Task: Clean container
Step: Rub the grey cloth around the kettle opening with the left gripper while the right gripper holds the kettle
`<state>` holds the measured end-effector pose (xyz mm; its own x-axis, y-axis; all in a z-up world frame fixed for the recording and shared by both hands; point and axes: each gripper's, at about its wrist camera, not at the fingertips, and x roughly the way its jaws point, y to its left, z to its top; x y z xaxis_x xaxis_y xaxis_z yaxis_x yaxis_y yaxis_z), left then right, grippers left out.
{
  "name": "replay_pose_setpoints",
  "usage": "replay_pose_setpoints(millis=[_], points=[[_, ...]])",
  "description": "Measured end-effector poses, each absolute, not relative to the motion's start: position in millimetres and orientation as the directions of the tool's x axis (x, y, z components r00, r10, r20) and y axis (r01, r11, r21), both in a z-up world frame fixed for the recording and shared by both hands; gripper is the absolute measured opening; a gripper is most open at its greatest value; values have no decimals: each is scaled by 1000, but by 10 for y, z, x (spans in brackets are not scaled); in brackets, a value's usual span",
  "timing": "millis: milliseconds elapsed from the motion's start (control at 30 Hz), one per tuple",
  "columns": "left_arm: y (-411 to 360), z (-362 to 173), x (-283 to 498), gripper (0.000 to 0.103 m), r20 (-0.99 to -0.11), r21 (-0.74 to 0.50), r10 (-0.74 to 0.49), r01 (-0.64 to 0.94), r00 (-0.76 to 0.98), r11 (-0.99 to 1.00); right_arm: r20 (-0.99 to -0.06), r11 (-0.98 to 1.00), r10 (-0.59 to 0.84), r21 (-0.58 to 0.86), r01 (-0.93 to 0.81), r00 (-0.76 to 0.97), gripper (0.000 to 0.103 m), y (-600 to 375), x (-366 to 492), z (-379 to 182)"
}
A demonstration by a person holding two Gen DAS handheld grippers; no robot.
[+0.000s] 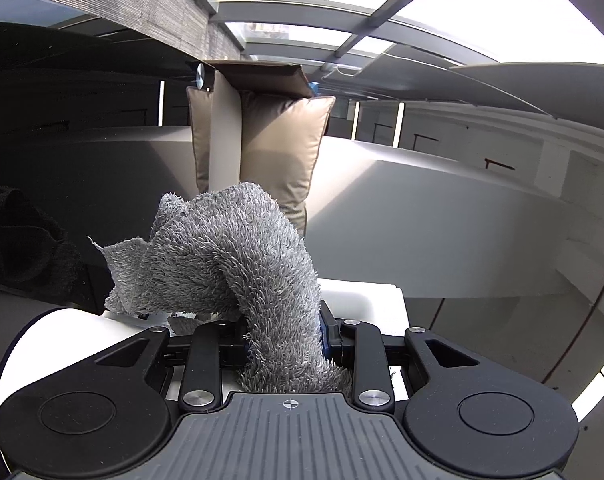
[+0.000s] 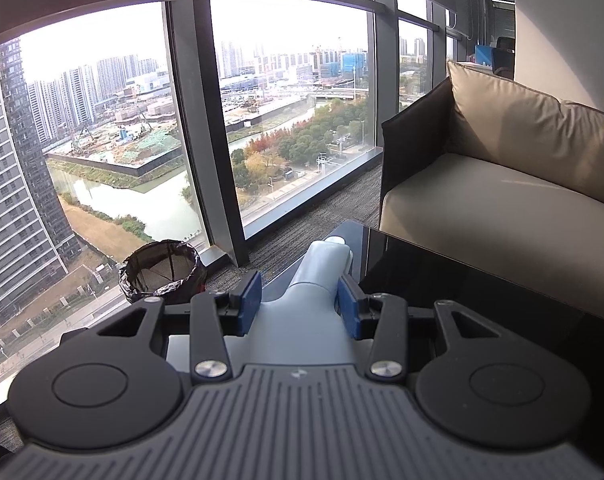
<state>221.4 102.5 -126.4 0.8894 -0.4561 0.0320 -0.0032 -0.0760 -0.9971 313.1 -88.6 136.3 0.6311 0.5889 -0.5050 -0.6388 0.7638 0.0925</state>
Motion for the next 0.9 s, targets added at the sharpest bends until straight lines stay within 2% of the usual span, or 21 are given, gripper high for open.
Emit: replay_pose_setpoints(millis=[200,533,733,900], points=[[1046,-1304,2224,26,-6,-997,-464,-39,886,-61,-508,750,600,87,-656,618,44,-880,3093,1369],[1083,-1431,2222,26,-119,-989,-474,-144,872,-16,-515,726,615,73,-684,597,44,-839,3047,1378],[1099,-1431,2205,26,-116,-990,-477,-141,871,-17,-517,713,623,67,-698,587,44,-820,3024,1381],[1095,-1322,2232,25,-73,-996,-488,-86,870,-4,-519,703,629,61,-708,579,44,-805,3004,1384]])
